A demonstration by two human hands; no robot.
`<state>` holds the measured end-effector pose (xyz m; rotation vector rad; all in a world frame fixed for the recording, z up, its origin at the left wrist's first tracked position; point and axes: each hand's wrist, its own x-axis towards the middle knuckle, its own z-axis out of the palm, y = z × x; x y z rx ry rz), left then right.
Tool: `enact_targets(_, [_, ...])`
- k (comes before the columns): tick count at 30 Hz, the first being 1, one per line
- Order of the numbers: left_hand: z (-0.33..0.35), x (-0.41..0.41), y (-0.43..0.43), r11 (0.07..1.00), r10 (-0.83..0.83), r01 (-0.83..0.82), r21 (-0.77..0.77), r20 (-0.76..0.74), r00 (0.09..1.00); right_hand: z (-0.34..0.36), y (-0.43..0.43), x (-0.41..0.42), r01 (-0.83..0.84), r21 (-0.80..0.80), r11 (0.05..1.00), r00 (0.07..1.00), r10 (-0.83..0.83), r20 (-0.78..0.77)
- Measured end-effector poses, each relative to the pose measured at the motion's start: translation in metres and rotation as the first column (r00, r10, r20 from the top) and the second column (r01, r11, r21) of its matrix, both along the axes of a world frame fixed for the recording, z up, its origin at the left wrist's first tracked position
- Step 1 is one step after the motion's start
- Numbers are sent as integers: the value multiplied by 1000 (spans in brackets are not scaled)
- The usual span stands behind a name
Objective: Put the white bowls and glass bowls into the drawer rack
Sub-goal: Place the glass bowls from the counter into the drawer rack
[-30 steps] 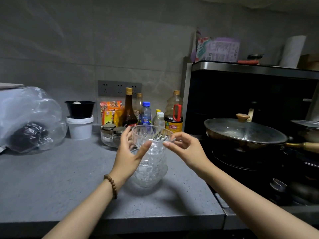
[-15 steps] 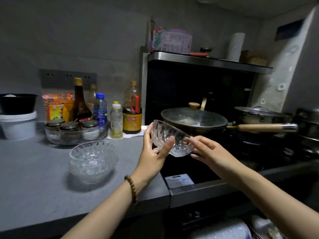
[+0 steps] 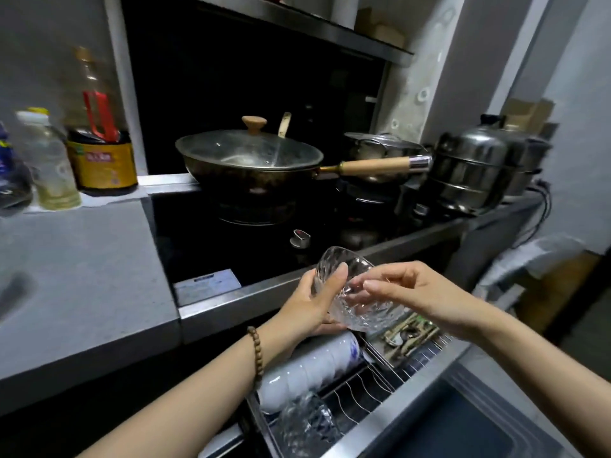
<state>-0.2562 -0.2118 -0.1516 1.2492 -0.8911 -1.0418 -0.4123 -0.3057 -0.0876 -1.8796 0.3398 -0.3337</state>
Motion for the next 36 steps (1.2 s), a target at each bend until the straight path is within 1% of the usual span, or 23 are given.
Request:
enact_targets(5, [-41, -14, -26, 979, -98, 95, 180, 5, 995, -42, -28, -18, 90, 84, 992, 988, -79, -131])
enact_targets(10, [-85, -18, -46, 924, -149, 157, 348, -49, 988, -89, -53, -15, 162, 204, 965, 966, -113, -231])
enact_targets(12, [-104, -16, -51, 911, -146, 144, 386, -25, 989, -107, -61, -11, 198, 254, 947, 954, -127, -270])
enact_targets(15, [-133, -9, -54, 915, -114, 92, 393, 33, 993, -136, -73, -3, 278, 311, 909, 927, -168, -335])
enact_targets(17, [-154, -4, -51, 927, -102, 39, 372, 150, 983, -154, -80, 4, 331, 342, 879, 900, -186, -393])
enact_targets(19, [-175, 4, -46, 938, -125, -3, 347, 345, 930, -171, -87, 12, 391, 358, 848, 865, -206, -458])
enact_targets(20, [-187, 8, -43, 937, -154, -15, 349, 451, 879, -180, -89, 16, 419, 342, 841, 841, -218, -495])
enact_targets(22, [-210, 16, -37, 923, -235, -40, 383, 642, 730, -197, -94, 24, 455, 283, 844, 786, -231, -573])
enact_targets(24, [-230, 22, -32, 898, -316, -71, 435, 749, 583, -213, -99, 31, 478, 244, 844, 732, -229, -642])
enact_targets(26, [-247, 26, -28, 871, -375, -101, 481, 784, 495, -227, -104, 38, 490, 257, 833, 706, -206, -678])
enact_targets(30, [-268, 29, -22, 871, -382, -136, 472, 825, 416, -250, -111, 50, 502, 258, 826, 644, -157, -748])
enact_targets(33, [-276, 28, -21, 891, -343, -148, 430, 849, 402, -264, -113, 58, 491, 259, 832, 579, -90, -811])
enact_targets(36, [-279, 28, -20, 896, -339, -146, 420, 858, 387, -276, -113, 65, 470, 344, 813, 569, 19, -822])
